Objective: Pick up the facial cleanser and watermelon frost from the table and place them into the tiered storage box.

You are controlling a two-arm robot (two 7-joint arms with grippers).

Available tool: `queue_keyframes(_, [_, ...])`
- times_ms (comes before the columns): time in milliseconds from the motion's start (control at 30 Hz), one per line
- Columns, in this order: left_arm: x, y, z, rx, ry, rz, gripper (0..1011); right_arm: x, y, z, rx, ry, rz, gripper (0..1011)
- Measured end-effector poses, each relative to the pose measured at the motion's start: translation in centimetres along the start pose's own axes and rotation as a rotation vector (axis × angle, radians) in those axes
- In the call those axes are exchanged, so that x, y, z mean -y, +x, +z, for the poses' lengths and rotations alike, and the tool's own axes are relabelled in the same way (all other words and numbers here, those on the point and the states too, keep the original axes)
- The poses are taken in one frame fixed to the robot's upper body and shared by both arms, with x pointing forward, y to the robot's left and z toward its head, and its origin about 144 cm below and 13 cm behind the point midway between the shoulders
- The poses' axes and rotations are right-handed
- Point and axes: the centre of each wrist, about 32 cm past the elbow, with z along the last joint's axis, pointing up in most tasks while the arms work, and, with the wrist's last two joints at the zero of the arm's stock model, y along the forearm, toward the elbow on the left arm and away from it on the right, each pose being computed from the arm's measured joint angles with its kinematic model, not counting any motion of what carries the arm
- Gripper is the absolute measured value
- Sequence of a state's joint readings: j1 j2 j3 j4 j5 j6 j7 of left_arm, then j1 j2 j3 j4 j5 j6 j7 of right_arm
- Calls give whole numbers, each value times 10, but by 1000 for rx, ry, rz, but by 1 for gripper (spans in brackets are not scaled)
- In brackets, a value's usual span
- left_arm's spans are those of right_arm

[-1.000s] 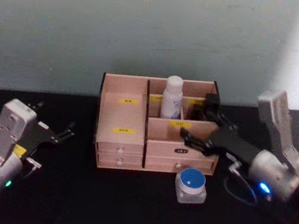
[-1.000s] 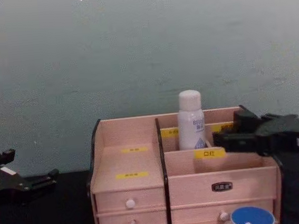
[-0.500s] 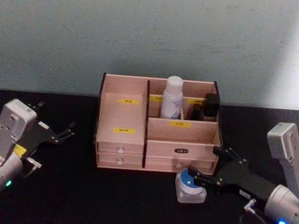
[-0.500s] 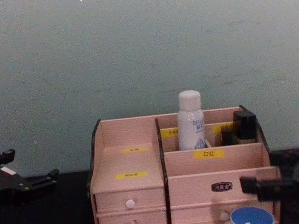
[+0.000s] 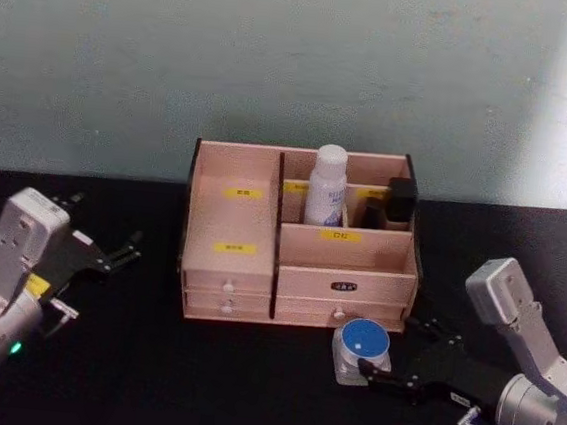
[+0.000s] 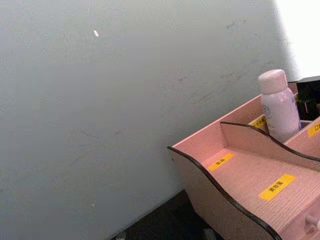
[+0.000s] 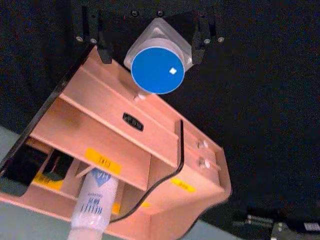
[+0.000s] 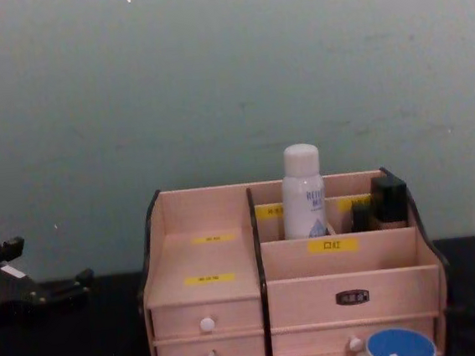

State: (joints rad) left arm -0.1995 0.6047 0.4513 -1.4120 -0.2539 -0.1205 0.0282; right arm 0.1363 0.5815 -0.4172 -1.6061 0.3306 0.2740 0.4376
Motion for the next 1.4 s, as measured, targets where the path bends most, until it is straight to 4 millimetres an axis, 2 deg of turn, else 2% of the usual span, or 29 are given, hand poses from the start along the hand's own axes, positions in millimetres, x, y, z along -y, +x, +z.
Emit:
queue_keyframes(967, [0, 0, 0, 0, 0, 0, 1001, -24, 3, 5, -9, -19, 27, 1002])
queue_keyframes(1400, [0, 0, 0, 0, 0, 0, 1001, -28, 4, 3, -12, -28, 28, 1002])
